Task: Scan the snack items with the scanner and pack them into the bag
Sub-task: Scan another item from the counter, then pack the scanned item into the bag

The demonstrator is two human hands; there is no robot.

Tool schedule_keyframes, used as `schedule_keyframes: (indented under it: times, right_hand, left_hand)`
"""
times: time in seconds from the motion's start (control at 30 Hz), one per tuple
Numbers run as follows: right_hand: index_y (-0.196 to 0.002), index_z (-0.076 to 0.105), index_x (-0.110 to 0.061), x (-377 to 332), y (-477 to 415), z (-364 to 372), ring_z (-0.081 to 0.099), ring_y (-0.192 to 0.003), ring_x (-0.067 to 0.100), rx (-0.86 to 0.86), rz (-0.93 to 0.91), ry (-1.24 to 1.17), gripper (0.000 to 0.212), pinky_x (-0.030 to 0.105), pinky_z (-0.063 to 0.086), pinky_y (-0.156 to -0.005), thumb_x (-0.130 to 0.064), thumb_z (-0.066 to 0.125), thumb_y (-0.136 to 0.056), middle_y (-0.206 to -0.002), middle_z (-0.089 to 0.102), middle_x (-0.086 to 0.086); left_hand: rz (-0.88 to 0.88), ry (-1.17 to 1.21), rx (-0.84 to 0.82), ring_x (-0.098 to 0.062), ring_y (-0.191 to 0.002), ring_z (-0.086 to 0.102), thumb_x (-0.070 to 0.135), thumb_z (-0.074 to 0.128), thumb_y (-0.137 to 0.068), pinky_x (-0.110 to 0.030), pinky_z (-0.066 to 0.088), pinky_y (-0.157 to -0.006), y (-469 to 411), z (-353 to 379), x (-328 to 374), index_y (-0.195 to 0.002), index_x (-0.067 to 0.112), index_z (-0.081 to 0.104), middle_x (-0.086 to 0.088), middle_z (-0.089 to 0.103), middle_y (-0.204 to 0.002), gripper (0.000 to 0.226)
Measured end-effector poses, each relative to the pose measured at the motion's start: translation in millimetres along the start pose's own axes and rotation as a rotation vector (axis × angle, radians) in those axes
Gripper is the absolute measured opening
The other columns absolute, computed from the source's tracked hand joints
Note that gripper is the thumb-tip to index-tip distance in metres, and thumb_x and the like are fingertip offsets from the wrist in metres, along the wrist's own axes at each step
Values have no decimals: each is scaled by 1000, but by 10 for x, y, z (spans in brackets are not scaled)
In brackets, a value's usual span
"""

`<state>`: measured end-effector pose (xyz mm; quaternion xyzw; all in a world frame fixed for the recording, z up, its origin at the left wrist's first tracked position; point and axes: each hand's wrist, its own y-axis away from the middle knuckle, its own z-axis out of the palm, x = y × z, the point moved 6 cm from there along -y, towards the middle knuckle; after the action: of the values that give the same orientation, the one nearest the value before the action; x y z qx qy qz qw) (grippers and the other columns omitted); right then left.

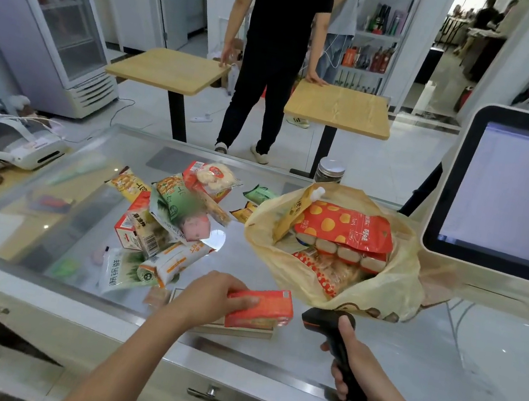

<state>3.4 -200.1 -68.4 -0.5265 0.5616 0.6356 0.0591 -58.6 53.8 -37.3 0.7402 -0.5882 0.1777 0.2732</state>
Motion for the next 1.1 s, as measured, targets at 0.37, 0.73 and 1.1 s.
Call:
schedule_keyframes:
  times: [0.37, 0.73, 1.1]
  right_hand:
    - [-105, 58, 0, 10, -7, 4, 39, -38, 17, 11, -5, -7, 88, 24, 35, -41, -77, 39, -67, -49, 44, 5]
    - [-104, 58, -1, -48, 56, 39, 40, -39, 17, 47, 11, 1, 88, 25, 36, -42, -77, 37, -67, -49, 46, 6]
    - [-108, 58, 0, -232, 226, 177, 35, -39, 16, 20, 57, -64, 75, 25, 29, -41, -69, 42, -82, -51, 42, 5]
  left_hand:
    - [-7, 242, 108, -7, -93, 60, 38, 70, -82, -20, 50, -76, 141, 94, -60, -119, 33, 46, 12, 58, -104, 44]
    - [47, -120, 143, -14, -127, 29, 61, 60, -79, -30, 36, -100, 90, 78, -34, -143, 28, 30, 2, 34, -137, 78]
    - [7, 159, 231, -12, -102, 56, 51, 56, -88, -29, 44, -85, -4, -120, -265, -128, 25, 54, 4, 62, -113, 48]
